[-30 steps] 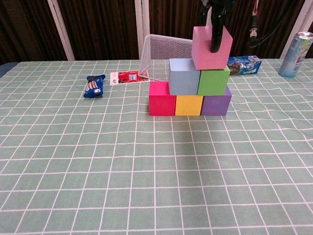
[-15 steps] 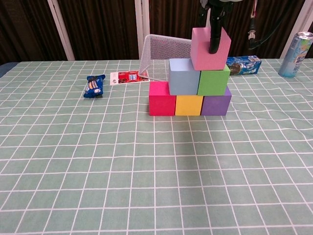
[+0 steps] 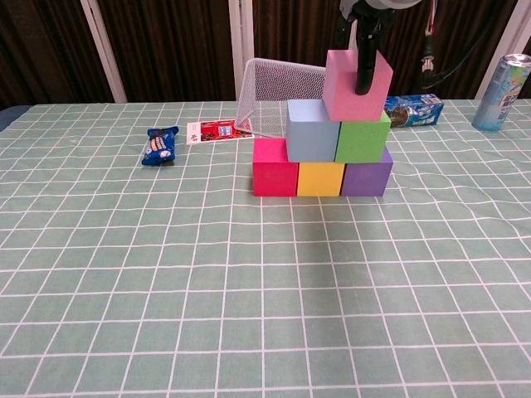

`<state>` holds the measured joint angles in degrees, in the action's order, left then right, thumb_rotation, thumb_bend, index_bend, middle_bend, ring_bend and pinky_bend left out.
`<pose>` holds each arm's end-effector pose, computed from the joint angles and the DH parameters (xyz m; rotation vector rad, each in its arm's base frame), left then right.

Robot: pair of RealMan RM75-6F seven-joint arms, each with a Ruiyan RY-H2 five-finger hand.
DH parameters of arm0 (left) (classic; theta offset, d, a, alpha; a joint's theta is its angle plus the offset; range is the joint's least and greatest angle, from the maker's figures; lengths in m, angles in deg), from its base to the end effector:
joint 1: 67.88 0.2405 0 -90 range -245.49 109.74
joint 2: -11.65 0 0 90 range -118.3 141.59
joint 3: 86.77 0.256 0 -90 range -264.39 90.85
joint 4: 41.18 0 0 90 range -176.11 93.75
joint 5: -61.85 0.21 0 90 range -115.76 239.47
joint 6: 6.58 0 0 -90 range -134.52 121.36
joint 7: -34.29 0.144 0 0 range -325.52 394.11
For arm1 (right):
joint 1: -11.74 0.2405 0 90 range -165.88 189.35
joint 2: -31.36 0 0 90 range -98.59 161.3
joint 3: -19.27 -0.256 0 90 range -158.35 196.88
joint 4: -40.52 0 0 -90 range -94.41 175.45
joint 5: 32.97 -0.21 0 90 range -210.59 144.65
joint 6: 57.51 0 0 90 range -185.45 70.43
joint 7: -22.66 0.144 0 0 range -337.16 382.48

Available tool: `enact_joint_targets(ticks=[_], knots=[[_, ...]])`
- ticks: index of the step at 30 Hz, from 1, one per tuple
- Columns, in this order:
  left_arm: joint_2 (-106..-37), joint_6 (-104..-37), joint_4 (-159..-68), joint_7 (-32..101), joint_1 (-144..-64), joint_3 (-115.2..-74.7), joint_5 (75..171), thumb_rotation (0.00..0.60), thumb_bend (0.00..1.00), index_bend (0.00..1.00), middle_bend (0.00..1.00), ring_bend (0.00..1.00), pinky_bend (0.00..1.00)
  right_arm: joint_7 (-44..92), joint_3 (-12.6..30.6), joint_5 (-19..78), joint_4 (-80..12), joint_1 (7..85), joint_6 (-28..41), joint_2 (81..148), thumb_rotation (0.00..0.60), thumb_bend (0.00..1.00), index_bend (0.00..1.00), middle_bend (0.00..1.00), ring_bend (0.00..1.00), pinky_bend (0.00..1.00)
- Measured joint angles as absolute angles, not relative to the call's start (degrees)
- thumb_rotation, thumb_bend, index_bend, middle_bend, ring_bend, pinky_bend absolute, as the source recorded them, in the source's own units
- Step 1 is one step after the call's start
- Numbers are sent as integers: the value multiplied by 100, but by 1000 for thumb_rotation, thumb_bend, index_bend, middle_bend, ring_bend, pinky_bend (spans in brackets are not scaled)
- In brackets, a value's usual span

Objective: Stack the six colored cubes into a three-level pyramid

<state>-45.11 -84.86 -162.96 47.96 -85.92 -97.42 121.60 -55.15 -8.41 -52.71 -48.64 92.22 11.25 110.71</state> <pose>-0.2122 0.2418 0.1658 -1.2624 -1.1622 -0.9680 0.0092 -0.4335 0.0646 1.6223 -0.9343 0.3247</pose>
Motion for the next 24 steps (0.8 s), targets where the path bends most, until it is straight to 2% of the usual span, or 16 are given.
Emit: enact_joint_targets(ticks=[15,24], knots=[[-4503,-8488,-16284,4783,-8593,-9755,12139,600,132,0,0,0,0,-5543,-862,-5249,-4953,9172,1165,11067,600,236,0,151,149,0],[-4482,-8514,-16315,4768,-8578,-9752,12204,600,132,0,0,0,0,-5388,-922,-5079,-5587,9014,1316,10708,600,236,0,3,3,0]])
